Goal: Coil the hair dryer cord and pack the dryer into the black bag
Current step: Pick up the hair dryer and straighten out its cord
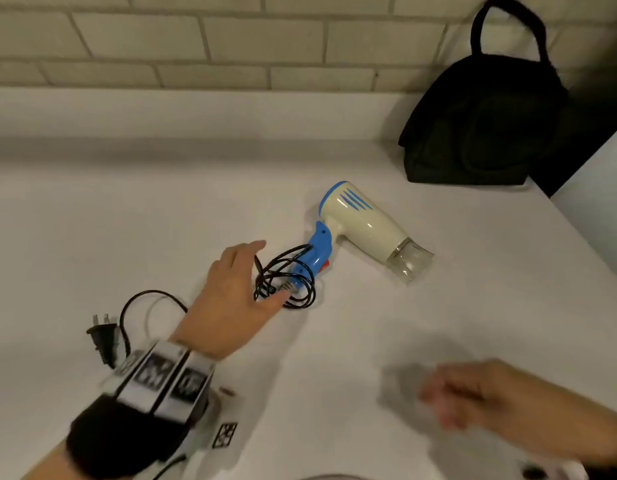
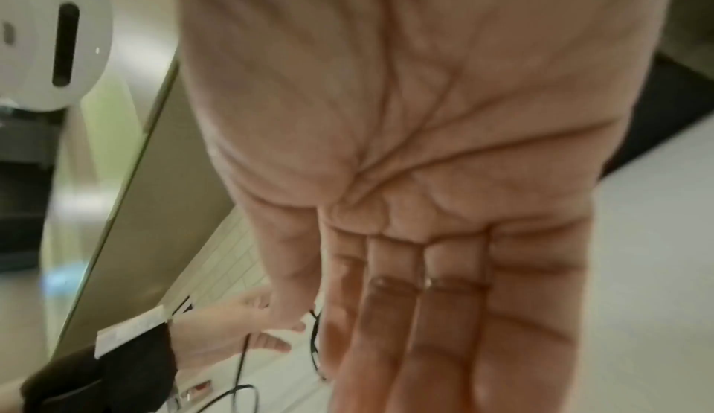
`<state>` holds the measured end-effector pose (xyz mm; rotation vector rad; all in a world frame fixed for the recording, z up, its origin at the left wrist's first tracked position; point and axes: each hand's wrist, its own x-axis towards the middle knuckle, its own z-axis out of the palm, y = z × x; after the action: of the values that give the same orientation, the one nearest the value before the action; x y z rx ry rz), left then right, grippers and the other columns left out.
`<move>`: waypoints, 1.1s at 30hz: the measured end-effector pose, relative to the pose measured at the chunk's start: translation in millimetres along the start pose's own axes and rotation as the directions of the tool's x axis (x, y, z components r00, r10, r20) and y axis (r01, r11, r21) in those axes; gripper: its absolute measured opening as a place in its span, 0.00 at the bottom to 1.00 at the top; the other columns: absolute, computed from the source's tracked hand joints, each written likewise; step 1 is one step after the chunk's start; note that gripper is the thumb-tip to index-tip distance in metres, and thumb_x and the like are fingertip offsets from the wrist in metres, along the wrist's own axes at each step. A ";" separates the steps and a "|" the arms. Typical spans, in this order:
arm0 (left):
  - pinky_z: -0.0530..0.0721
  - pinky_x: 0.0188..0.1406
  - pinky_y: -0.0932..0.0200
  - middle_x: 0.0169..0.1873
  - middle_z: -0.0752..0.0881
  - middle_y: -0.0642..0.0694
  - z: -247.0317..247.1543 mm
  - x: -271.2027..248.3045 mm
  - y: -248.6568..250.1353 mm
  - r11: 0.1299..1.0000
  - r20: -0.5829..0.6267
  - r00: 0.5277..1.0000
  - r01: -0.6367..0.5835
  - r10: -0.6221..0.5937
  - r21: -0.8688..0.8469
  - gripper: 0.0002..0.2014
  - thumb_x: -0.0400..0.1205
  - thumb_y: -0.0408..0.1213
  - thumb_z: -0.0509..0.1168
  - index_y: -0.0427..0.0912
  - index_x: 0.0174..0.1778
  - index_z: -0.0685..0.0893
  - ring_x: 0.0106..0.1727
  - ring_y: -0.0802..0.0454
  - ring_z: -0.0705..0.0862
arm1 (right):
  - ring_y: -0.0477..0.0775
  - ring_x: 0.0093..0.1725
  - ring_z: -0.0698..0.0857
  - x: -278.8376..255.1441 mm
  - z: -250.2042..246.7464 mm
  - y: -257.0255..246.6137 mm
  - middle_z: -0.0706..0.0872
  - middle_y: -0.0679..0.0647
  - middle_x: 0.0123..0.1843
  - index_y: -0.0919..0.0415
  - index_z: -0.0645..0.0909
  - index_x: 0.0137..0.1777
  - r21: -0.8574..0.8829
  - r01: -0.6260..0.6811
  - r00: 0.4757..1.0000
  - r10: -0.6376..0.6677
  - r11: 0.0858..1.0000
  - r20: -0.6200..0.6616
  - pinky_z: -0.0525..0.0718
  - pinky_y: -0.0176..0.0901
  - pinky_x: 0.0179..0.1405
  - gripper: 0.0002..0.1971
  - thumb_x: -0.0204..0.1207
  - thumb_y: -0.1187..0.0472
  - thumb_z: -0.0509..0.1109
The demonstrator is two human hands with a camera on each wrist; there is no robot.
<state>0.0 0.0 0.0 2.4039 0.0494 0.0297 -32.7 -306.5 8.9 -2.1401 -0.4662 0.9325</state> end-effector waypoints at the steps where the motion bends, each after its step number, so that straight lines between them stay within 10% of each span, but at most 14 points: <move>1: 0.71 0.65 0.59 0.71 0.66 0.47 4.8 8.4 1.0 0.998 0.052 0.997 0.061 -0.061 -0.004 0.35 0.74 0.47 0.68 0.49 0.75 0.60 0.67 0.50 0.70 | 0.34 0.30 0.78 21.6 -5.1 -8.7 0.84 0.43 0.30 0.50 0.82 0.40 0.060 0.060 0.998 -0.058 0.996 -0.037 0.77 0.27 0.35 0.08 0.77 0.62 0.66; 5: 0.71 0.55 0.62 0.70 0.66 0.45 16.8 34.0 4.3 0.991 0.162 0.980 0.125 -0.116 -0.046 0.33 0.74 0.38 0.69 0.51 0.72 0.62 0.56 0.53 0.72 | 0.47 0.30 0.80 91.3 -27.1 -29.7 0.83 0.52 0.33 0.56 0.80 0.41 0.280 0.016 0.951 0.072 0.960 -0.301 0.81 0.39 0.34 0.09 0.78 0.67 0.61; 13: 0.75 0.47 0.73 0.55 0.79 0.46 32.1 54.0 0.7 0.992 0.221 0.975 0.032 -0.004 -0.124 0.30 0.71 0.23 0.67 0.52 0.65 0.70 0.50 0.52 0.80 | 0.50 0.26 0.76 190.6 -20.0 -64.8 0.80 0.58 0.37 0.63 0.78 0.43 0.532 -0.143 0.925 0.304 0.835 -0.229 0.81 0.40 0.28 0.12 0.75 0.52 0.66; 16: 0.79 0.36 0.77 0.48 0.81 0.51 35.2 54.1 -0.9 0.949 0.207 0.978 0.075 -0.011 -0.306 0.31 0.70 0.22 0.68 0.57 0.62 0.70 0.36 0.66 0.81 | 0.55 0.28 0.79 204.4 -16.3 -72.1 0.81 0.64 0.40 0.64 0.76 0.45 0.627 -0.073 0.920 0.296 0.776 -0.258 0.80 0.43 0.29 0.10 0.73 0.57 0.69; 21: 0.83 0.36 0.72 0.42 0.85 0.49 32.4 51.5 2.8 0.894 0.192 0.980 0.128 -0.048 -0.429 0.25 0.71 0.26 0.70 0.51 0.61 0.74 0.37 0.63 0.84 | 0.55 0.34 0.80 191.1 -26.2 -66.8 0.78 0.56 0.35 0.60 0.70 0.49 0.830 0.130 0.892 0.302 0.543 -0.337 0.85 0.48 0.28 0.09 0.73 0.65 0.68; 25: 0.73 0.10 0.69 0.22 0.87 0.47 2.9 49.0 -0.7 0.812 0.125 0.982 0.190 -0.144 -0.553 0.10 0.76 0.21 0.63 0.42 0.43 0.82 0.15 0.57 0.76 | 0.53 0.28 0.82 160.8 -65.8 -58.4 0.77 0.55 0.36 0.57 0.68 0.49 0.745 0.377 0.765 0.268 0.550 -0.585 0.85 0.43 0.22 0.10 0.74 0.65 0.66; 33: 0.60 0.09 0.76 0.16 0.85 0.49 -55.9 47.2 -57.3 0.889 -0.062 0.956 0.240 -0.286 -0.390 0.02 0.75 0.37 0.68 0.46 0.38 0.85 0.08 0.58 0.63 | 0.49 0.19 0.75 85.4 -154.1 -51.2 0.75 0.53 0.30 0.49 0.70 0.48 0.403 0.606 0.478 0.091 0.686 -0.874 0.77 0.36 0.18 0.09 0.74 0.64 0.63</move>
<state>43.7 82.0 3.2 1.9868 0.3916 0.0502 137.2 -299.0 78.0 -1.4562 0.0680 -0.2532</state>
